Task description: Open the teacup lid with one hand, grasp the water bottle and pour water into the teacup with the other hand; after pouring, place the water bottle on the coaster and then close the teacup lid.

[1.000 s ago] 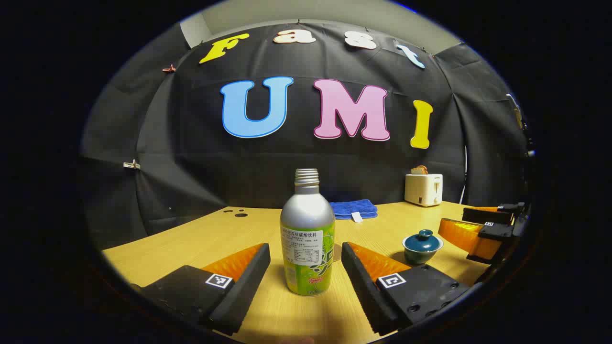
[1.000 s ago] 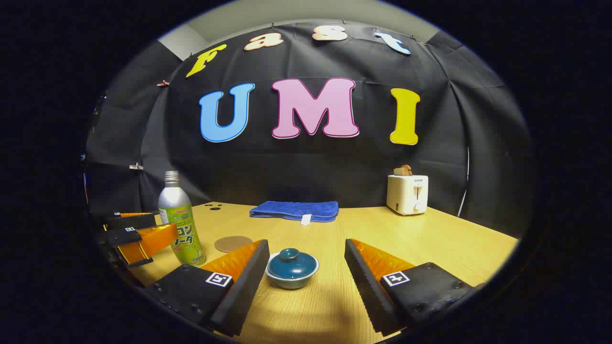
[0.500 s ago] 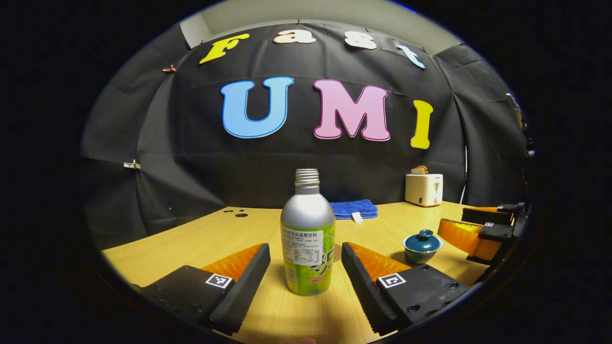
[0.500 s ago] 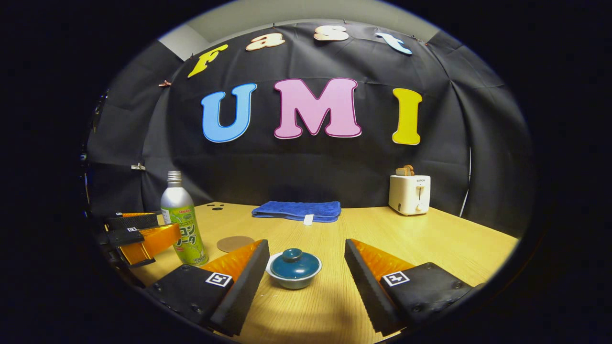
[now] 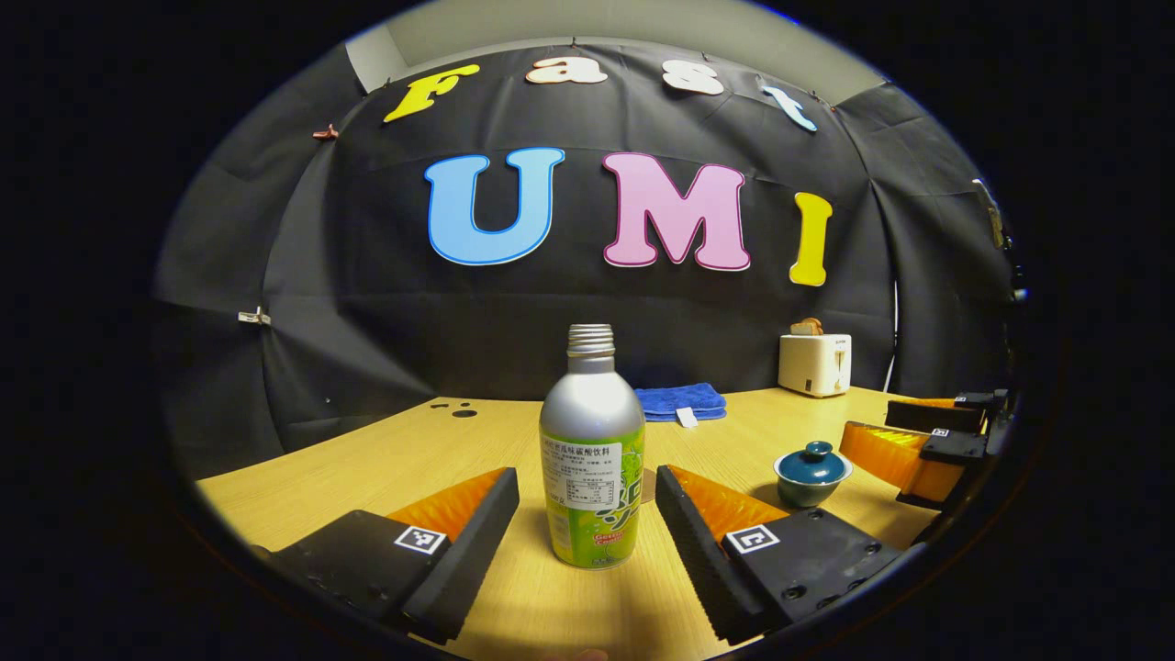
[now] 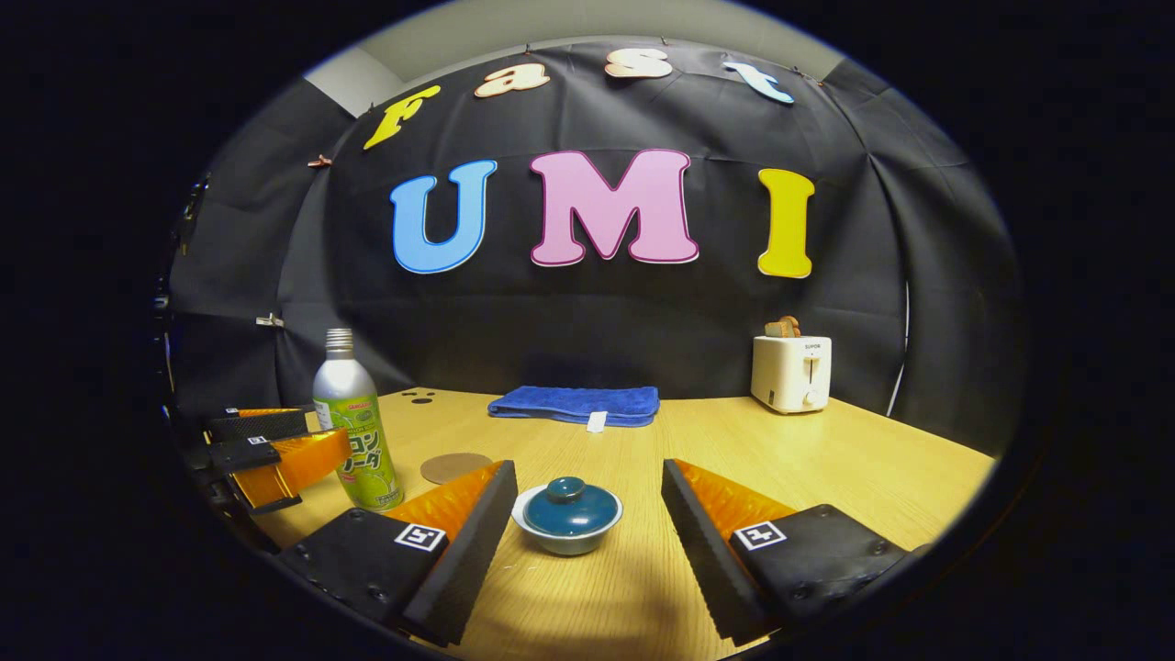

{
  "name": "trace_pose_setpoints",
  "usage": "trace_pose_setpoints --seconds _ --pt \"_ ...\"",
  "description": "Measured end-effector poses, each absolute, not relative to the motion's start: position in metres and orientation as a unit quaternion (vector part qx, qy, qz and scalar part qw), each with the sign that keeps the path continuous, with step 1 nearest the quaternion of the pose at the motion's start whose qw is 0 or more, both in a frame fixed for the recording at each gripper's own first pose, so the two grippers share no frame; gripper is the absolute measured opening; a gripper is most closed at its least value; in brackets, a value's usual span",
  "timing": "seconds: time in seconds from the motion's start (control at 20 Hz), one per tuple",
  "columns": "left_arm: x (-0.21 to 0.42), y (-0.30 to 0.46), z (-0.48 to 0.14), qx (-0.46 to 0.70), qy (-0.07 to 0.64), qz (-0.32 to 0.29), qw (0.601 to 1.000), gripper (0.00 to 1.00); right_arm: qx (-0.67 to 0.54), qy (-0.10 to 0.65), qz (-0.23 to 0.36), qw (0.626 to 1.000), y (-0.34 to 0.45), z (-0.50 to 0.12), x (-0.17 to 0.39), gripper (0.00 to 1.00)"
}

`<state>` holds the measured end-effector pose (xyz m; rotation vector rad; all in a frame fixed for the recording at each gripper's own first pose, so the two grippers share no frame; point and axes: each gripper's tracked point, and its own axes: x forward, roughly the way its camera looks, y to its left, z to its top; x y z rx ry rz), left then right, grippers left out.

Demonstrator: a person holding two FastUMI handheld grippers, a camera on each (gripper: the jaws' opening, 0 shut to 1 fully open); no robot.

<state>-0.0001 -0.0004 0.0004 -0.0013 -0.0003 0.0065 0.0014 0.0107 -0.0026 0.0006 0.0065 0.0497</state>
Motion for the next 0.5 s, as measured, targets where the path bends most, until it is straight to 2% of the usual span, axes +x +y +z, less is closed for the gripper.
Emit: trace_pose_setpoints --seconds 0.35,0.45,0.5 --pt "0.0 -0.001 0.0 -0.001 0.0 0.003 1.0 0.95 -0.057 0.055 0.05 0.996 0.028 -0.02 0.028 0.97" --pt "0.0 -0.001 0.0 -0.001 0.0 0.003 1.0 0.95 -0.059 0.062 0.051 0.995 0.028 -0.021 0.038 0.9" --pt "0.0 -0.001 0.0 -0.001 0.0 0.003 1.0 0.95 -0.057 0.067 0.048 0.995 0.028 -0.023 0.042 0.82"
